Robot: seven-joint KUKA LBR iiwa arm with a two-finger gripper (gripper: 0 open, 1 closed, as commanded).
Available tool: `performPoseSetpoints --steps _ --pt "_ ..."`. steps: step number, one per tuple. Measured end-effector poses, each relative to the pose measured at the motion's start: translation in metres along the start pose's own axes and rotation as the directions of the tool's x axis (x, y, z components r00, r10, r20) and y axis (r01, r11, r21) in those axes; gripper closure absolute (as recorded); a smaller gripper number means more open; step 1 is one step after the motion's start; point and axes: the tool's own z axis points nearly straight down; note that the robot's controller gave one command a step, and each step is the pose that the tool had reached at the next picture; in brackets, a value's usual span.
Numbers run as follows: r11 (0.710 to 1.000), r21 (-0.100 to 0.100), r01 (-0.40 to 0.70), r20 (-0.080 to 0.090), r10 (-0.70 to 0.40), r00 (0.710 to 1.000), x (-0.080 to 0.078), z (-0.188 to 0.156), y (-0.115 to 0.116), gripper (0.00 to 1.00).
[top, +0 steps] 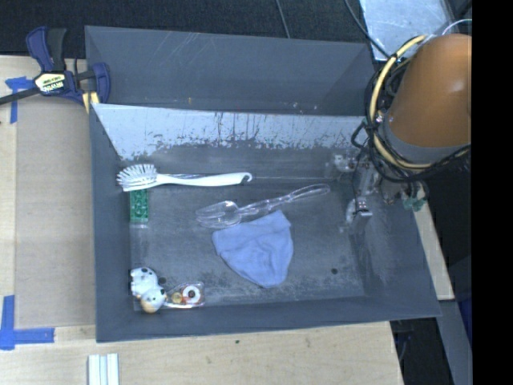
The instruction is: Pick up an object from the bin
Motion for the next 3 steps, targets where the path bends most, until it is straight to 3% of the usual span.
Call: performPoseSetpoints --steps 1,2,3 --pt "1.000 0.000 0.000 0.000 0.000 1.000 0.000 0.000 0.000 0.00" --pt "0.999 0.000 -0.039 0.005 0.039 0.999 -0.036 0.017 0.033 0.00" --pt "0.988 0.000 -0.157 0.008 0.157 0.987 -0.030 0.073 0.026 0.00"
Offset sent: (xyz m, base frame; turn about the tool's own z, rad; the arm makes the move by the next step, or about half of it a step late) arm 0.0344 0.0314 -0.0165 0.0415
